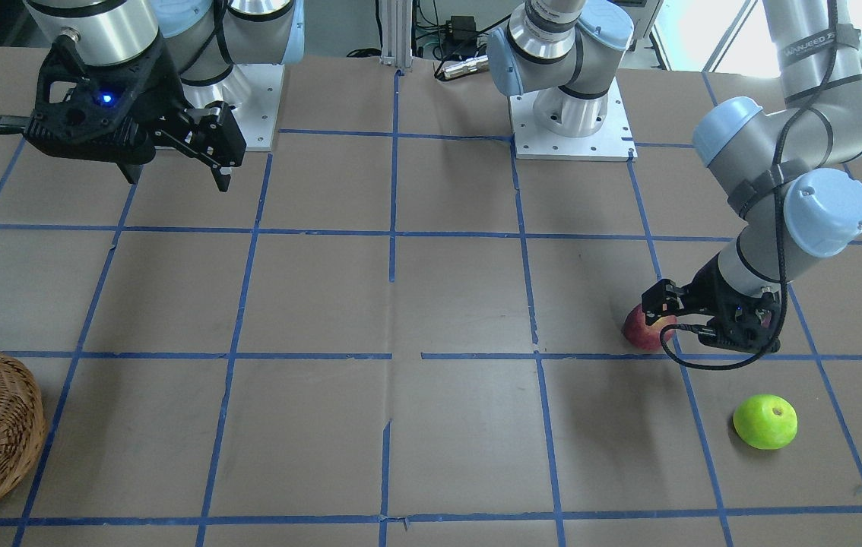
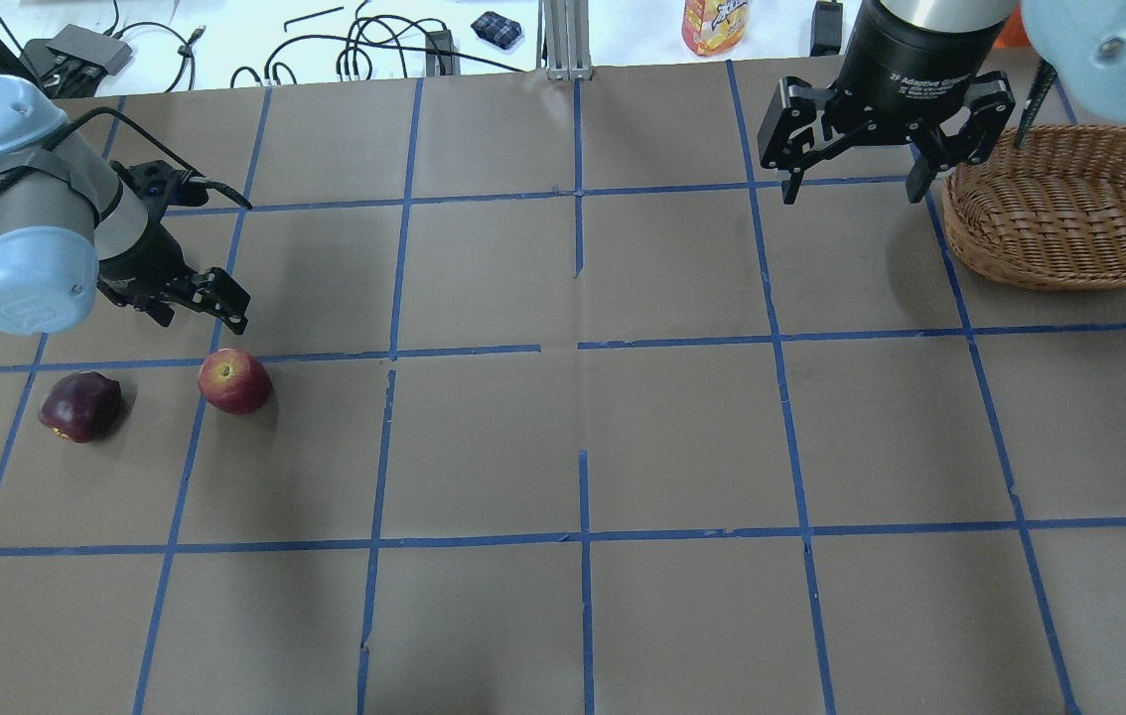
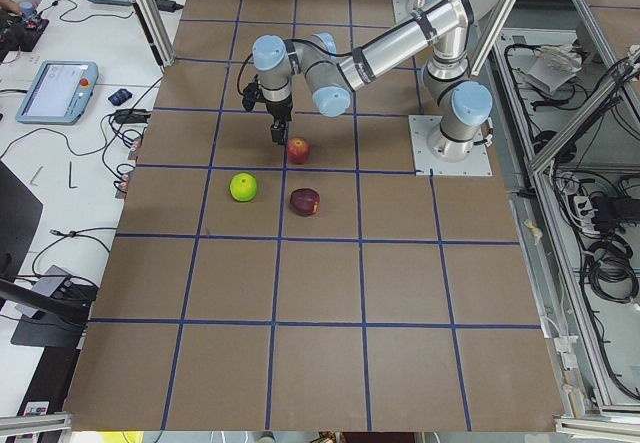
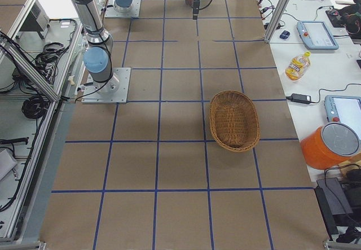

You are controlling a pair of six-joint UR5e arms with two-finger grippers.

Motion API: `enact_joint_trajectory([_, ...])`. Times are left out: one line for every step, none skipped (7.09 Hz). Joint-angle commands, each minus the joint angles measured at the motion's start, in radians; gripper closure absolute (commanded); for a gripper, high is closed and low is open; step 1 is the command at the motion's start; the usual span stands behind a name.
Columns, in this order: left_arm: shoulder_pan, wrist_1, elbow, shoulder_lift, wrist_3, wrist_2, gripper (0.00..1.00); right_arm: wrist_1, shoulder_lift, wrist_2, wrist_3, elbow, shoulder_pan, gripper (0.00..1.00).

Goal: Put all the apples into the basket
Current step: 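Grasp the red apple with the left gripper and lift it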

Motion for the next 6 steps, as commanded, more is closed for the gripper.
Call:
enact_joint_trajectory([0.004, 0.03, -0.057, -0.009, 0.003, -0.003, 0.0, 0.001, 0.0, 0.0, 0.002, 0.0, 0.0, 0.0])
enact_joint_trajectory([0.005, 0.035, -0.081, -0.012, -0.006, -0.006, 0.0, 0.003, -0.002, -0.002, 0.002, 0.0, 0.0, 0.0])
enact_joint_trajectory([0.005, 0.035, -0.104, -0.037, -0.012, -0.002, 0.0, 0.001, -0.002, -0.002, 0.003, 0.0, 0.0, 0.0])
enact_joint_trajectory([0.005, 0.037, -0.111, -0.051, -0.031, -0.003, 0.0, 0.001, -0.002, 0.0, 0.003, 0.0, 0.0, 0.0])
enact_joint_trajectory([0.005, 0.049, -0.119, -0.058, -0.028, -0.002, 0.0, 0.001, -0.002, 0.002, 0.005, 0.002, 0.0, 0.0])
enact_joint_trajectory([0.005, 0.055, -0.118, -0.061, -0.026, -0.003, 0.02, 0.0, -0.002, 0.002, 0.006, 0.0, 0.002, 0.0])
